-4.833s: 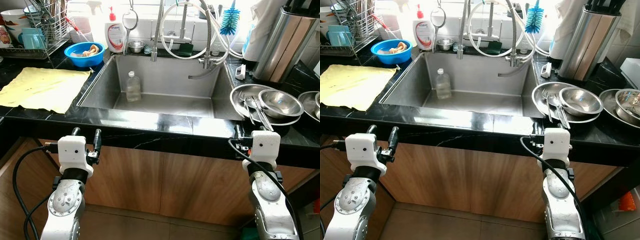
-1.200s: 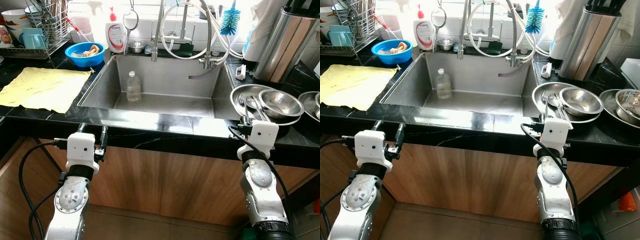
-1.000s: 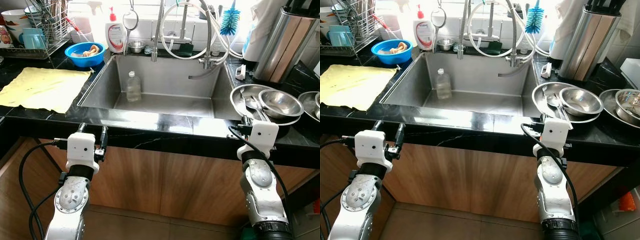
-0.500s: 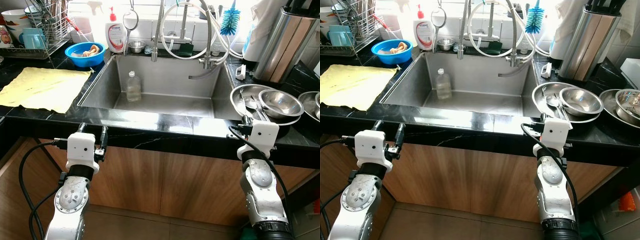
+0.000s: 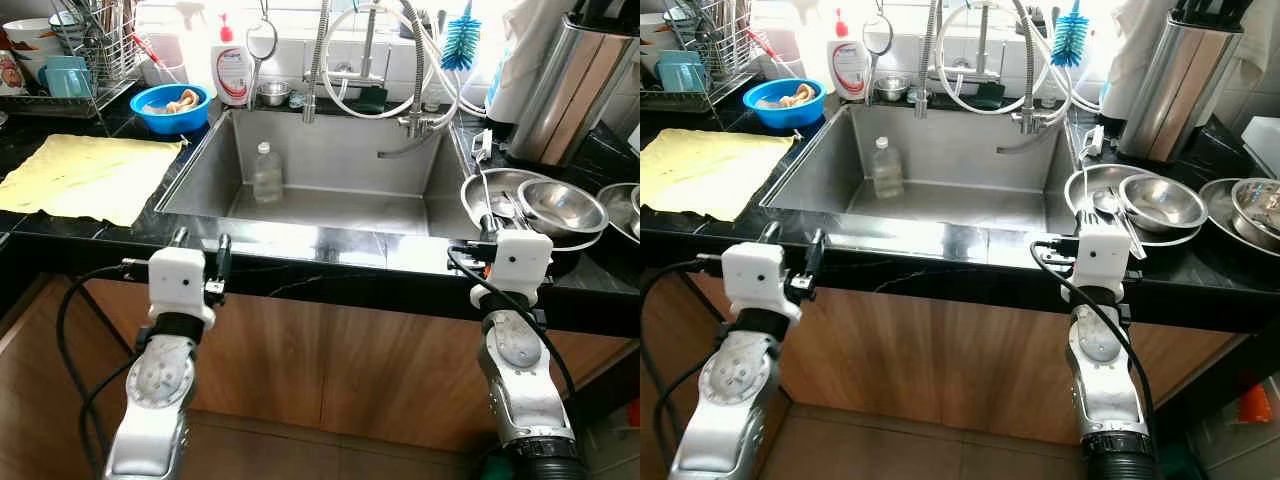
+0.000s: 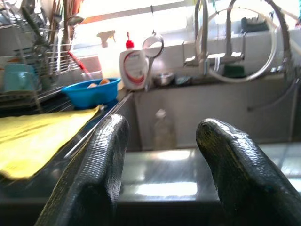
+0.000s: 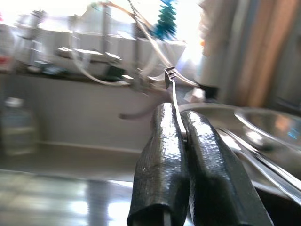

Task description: Kitchen organization

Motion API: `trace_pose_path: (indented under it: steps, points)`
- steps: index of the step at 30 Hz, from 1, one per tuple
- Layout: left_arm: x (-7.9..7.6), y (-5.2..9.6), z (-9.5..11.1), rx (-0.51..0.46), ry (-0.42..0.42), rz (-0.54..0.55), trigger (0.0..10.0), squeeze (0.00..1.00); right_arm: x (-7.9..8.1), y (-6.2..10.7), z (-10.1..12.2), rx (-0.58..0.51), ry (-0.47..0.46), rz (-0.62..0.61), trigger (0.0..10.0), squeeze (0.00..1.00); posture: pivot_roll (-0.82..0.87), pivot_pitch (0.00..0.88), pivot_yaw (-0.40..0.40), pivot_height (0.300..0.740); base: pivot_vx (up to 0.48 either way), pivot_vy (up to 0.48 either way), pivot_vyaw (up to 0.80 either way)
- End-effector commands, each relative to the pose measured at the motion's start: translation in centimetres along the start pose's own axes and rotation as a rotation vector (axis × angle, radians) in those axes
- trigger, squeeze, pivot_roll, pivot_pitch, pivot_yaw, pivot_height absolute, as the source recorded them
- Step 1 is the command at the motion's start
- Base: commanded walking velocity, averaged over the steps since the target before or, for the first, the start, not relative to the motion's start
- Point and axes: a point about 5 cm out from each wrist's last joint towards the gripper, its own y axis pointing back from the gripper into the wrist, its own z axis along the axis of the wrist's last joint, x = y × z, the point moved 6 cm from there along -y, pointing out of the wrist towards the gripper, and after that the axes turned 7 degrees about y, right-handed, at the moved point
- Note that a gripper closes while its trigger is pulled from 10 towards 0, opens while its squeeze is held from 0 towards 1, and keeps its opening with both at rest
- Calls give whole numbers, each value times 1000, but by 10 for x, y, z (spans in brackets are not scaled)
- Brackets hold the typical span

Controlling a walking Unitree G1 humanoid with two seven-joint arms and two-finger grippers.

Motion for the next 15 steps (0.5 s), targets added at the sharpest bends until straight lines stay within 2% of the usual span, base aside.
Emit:
trace_pose_path:
  steps: [1, 7, 9, 15]
  points:
    - [-7, -6, 1, -17, 21, -3, 10000, 0, 9, -1, 17, -64, -12, 42, 10000, 0, -54, 0, -19, 740, 0, 0, 0]
    - [-9, -9, -1, -17, 45, 1, 10000, 0, 16, 0, 22, -84, -21, 79, 10000, 0, -60, 0, -18, 740, 0, 0, 0]
    - [-5, -5, -14, 18, 76, 23, 10000, 0, 29, 5, 32, -121, -3, 158, 10000, 0, -80, 0, -22, 740, 0, 0, 0]
    - [1, -1, -22, 34, 67, 42, 10000, 0, 23, 8, 30, -116, 2, 162, 10000, 0, -102, 0, -38, 740, 0, 0, 0]
